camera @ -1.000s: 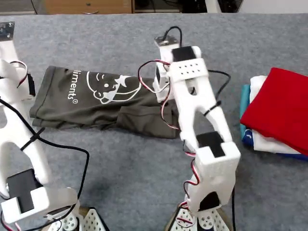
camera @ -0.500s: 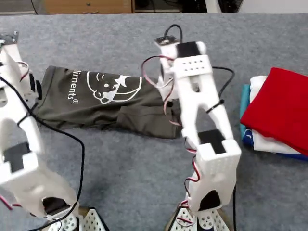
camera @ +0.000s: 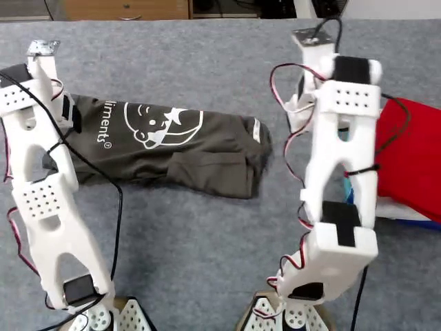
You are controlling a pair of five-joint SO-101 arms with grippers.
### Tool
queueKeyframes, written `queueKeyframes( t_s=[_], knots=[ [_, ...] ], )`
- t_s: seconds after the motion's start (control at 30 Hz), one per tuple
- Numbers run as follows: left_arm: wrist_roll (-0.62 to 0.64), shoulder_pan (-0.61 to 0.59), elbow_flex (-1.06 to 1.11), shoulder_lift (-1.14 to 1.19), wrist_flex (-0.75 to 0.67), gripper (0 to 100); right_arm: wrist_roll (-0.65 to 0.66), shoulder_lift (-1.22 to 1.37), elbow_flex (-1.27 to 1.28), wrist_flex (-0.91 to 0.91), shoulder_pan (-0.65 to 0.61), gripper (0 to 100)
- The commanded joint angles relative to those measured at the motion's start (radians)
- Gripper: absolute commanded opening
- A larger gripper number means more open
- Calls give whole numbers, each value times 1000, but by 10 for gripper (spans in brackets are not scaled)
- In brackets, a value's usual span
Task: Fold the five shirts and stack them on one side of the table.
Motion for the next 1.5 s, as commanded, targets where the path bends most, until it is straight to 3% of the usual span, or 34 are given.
queueKeyframes(
  t_s=[0.0,0.47,0.9,1.13,1.47],
  knots=[
    [-29,0,-149,44,11,187,11,-82,27,18,35,274],
    [-123,-78,-187,68,-6,184,11,-208,226,18,33,274],
    [-118,-35,-170,213,-2,181,9,-249,234,20,39,274],
    [-120,-32,-172,237,-5,115,11,-337,234,20,39,274],
    [-121,-34,-454,236,91,116,11,-355,236,20,38,274]
  ],
)
